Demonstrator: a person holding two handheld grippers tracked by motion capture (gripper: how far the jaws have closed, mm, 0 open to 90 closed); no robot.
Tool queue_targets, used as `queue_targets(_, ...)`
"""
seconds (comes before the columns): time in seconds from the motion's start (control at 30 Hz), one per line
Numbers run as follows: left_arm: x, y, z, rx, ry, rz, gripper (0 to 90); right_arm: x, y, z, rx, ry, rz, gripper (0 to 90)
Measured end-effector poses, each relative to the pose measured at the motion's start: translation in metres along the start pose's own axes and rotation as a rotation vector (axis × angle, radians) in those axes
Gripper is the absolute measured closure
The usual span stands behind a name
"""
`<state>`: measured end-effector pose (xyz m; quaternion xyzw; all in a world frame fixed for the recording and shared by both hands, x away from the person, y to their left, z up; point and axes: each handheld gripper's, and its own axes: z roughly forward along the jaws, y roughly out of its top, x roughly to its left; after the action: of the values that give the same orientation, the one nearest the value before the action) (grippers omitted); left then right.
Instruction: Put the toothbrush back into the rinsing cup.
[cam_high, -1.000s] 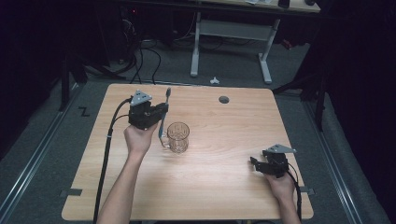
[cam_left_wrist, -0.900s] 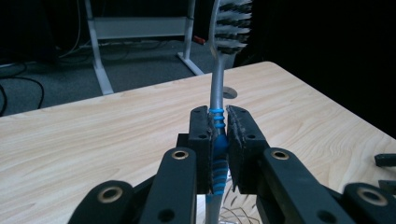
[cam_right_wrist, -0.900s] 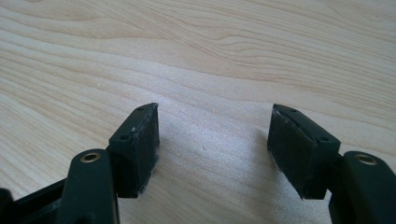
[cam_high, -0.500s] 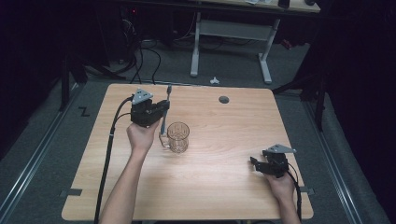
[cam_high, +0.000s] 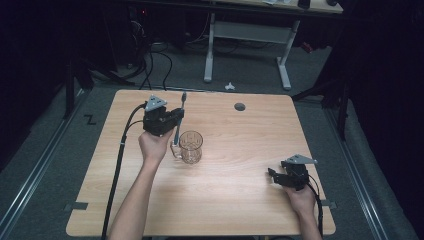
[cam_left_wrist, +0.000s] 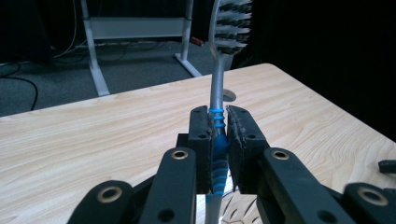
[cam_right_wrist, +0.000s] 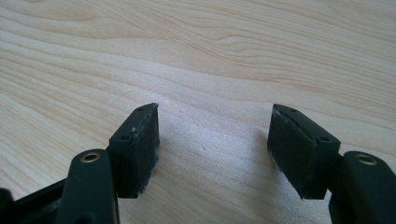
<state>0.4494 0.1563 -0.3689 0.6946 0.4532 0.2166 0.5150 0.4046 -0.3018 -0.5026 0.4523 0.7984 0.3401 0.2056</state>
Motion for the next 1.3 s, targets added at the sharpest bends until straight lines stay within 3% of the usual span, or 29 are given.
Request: queue_targets(1.3,-0.0011,-0.0041,-0.0084,0.080,0.025,0.047,80.4,0.0000,0.0000,0.0000,0.000,0.001,0.001,34.6)
